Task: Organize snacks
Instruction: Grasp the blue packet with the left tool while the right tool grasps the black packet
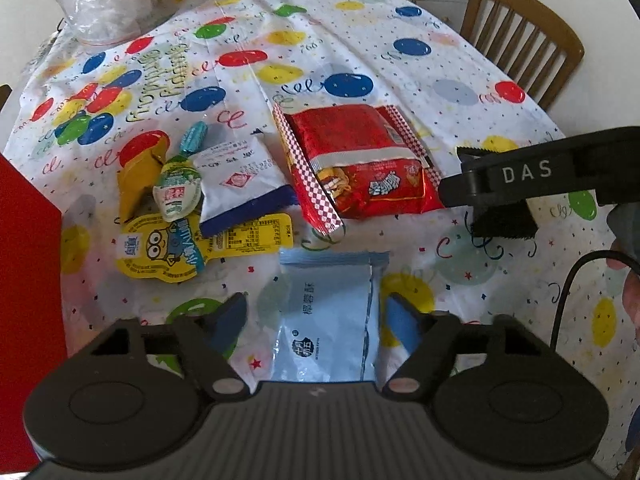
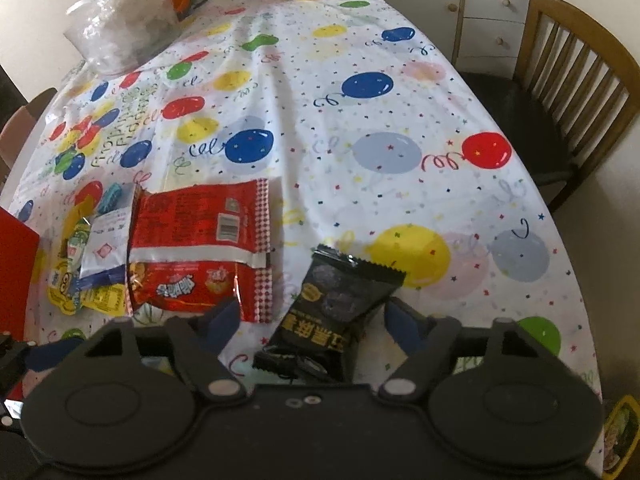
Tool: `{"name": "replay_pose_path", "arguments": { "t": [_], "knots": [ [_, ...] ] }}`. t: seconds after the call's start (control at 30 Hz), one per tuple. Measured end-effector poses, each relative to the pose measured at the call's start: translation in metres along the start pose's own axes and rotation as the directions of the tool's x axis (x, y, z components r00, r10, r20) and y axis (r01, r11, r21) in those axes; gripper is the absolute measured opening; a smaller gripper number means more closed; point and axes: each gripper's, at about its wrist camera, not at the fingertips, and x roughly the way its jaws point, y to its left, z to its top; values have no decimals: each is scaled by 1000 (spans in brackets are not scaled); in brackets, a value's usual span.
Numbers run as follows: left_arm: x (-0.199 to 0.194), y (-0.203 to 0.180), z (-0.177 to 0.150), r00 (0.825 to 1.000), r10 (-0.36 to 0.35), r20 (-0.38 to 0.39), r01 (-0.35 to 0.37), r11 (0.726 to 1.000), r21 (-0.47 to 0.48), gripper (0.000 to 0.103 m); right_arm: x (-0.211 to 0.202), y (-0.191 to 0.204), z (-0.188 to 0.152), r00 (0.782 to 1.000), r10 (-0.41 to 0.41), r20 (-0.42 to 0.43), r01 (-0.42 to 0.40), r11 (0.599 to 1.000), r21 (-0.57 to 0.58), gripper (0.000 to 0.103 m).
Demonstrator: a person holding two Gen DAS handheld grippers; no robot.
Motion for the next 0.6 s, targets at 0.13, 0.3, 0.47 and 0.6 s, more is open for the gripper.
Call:
{"name": "replay_pose_path", "arguments": {
  "t": [0.13,0.3,0.47,0.6],
  "knots": [
    [2,0,0,1000,-11,-9,11,1000,-1,61,2,0,-1,1000,-10,-7,10,1000,-1,64],
    [2,1,1,1000,-7,-1,7,1000,-6,52,0,-1,-2,1000,-25,-2,25,1000,-1,48],
    [1,6,0,1000,-20,6,20,999,-33,48,-3,-5,-5,1000,-16,7,16,1000,6,36],
    [-3,12,-1,999,-38,5,38,996,-77,48,-8,-6,-9,1000,-11,13,11,1000,16,35]
  ]
}}
